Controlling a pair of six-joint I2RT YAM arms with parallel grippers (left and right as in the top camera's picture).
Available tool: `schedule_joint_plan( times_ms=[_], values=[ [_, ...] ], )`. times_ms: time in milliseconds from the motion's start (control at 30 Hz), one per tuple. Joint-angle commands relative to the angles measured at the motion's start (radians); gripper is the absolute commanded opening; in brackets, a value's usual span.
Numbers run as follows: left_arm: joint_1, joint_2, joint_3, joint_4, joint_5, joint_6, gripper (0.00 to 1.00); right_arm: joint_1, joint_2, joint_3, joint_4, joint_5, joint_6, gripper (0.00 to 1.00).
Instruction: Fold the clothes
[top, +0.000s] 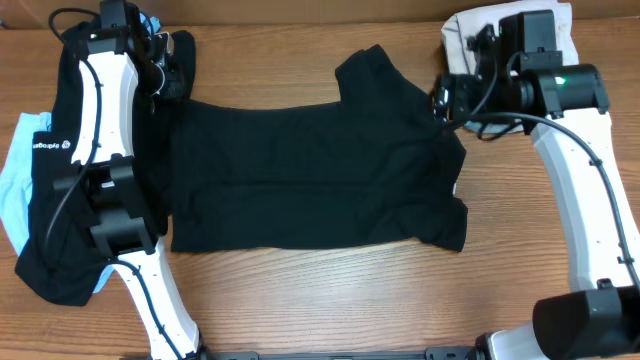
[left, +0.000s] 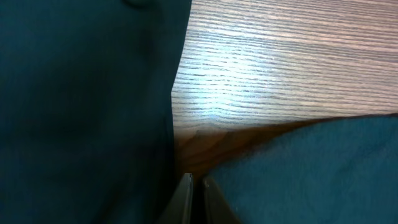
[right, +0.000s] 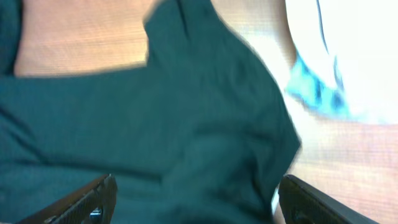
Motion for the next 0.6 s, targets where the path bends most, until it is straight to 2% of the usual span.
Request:
schedule_joint_plan(
  times_ms=[0,233,567],
  values=[
    [-0.002,0.001,0.024,-0.007,0.014,-0.014,0.04,0.040,0.076,0.006,0.097,-0.003,-0.082,0.87],
    [-0.010,0.001,0.024,-0.008,0.014,-0.014,0.04,0.060,0.278,0.006,0.440,0.074,-0.114,0.88],
    [-0.027,0.002,0.023,-0.016,0.014,-0.014,0.04,0.058,0.547,0.006,0.732,0.118,-0.115,0.91]
  ],
)
